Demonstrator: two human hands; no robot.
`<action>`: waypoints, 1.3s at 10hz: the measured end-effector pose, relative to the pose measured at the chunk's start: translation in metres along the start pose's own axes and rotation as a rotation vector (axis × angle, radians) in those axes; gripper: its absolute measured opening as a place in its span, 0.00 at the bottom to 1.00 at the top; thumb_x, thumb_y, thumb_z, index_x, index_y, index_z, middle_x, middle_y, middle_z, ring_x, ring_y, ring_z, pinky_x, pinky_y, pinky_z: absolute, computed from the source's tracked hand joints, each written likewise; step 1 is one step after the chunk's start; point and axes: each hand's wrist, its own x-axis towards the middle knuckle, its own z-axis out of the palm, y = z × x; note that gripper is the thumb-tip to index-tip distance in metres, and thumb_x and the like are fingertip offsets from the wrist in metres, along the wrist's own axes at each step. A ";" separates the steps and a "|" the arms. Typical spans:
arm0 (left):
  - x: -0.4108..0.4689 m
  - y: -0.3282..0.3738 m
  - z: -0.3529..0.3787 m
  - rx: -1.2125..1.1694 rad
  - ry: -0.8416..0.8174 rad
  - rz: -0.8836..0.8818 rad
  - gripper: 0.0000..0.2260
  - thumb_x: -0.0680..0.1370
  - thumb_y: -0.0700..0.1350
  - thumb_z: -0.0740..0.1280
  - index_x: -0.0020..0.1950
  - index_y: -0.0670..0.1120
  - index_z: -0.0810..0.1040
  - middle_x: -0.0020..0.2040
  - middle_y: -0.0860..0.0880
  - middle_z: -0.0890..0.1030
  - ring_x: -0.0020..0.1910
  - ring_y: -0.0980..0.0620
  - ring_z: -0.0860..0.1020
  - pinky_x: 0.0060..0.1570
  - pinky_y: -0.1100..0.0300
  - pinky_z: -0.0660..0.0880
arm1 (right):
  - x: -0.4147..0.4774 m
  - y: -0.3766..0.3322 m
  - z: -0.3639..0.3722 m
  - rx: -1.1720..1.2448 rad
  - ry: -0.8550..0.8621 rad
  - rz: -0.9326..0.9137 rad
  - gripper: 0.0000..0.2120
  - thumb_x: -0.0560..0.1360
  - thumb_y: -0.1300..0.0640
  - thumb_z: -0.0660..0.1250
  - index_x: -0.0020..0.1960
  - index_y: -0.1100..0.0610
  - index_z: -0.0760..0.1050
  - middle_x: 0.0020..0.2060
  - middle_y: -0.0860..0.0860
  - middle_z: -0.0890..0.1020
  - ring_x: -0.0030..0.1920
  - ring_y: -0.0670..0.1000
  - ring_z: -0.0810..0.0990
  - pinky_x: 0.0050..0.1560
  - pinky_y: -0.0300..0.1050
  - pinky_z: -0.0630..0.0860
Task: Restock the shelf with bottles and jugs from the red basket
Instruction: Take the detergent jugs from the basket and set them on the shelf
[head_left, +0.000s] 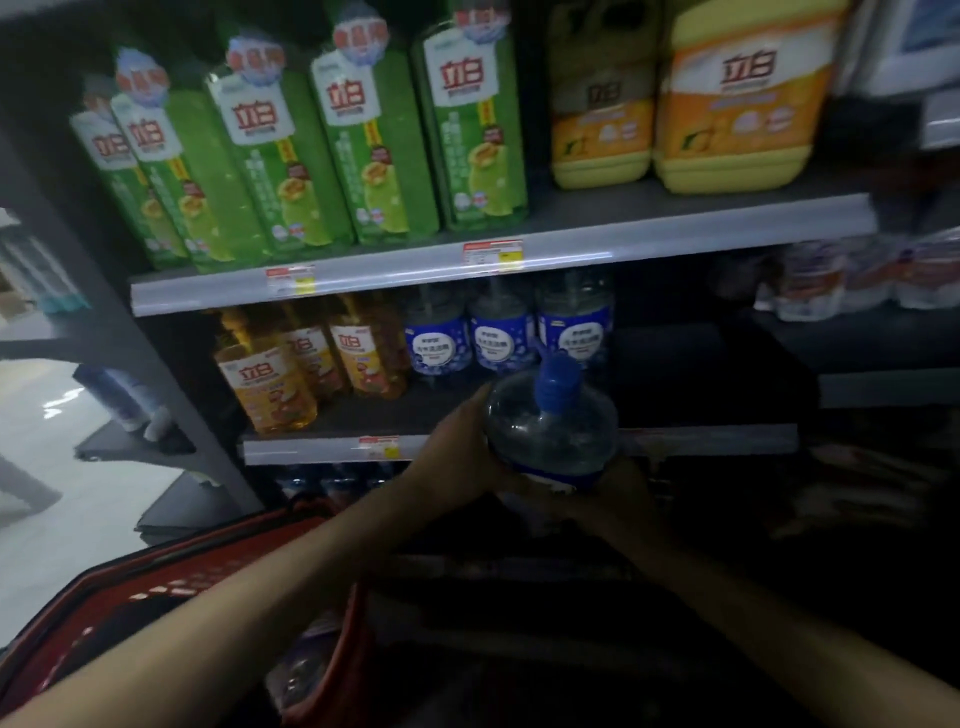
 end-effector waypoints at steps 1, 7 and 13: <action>0.027 0.021 0.011 -0.021 -0.050 0.082 0.45 0.58 0.56 0.84 0.73 0.49 0.74 0.69 0.52 0.80 0.69 0.52 0.79 0.68 0.48 0.77 | 0.003 0.005 -0.026 -0.060 0.038 0.048 0.23 0.67 0.55 0.82 0.59 0.49 0.79 0.49 0.40 0.82 0.45 0.28 0.80 0.52 0.33 0.80; 0.141 0.000 0.129 -0.242 0.090 0.253 0.43 0.65 0.59 0.84 0.75 0.50 0.70 0.68 0.49 0.77 0.67 0.50 0.78 0.64 0.46 0.79 | 0.062 0.048 -0.118 -0.030 0.624 -0.021 0.24 0.63 0.68 0.83 0.50 0.48 0.80 0.50 0.48 0.85 0.52 0.51 0.84 0.46 0.33 0.79; 0.257 -0.027 0.215 -0.713 0.129 0.130 0.40 0.73 0.49 0.80 0.81 0.50 0.65 0.71 0.46 0.79 0.66 0.51 0.81 0.63 0.50 0.81 | 0.174 0.085 -0.185 -0.004 0.465 -0.082 0.41 0.68 0.68 0.80 0.76 0.59 0.65 0.65 0.53 0.80 0.62 0.49 0.82 0.58 0.44 0.81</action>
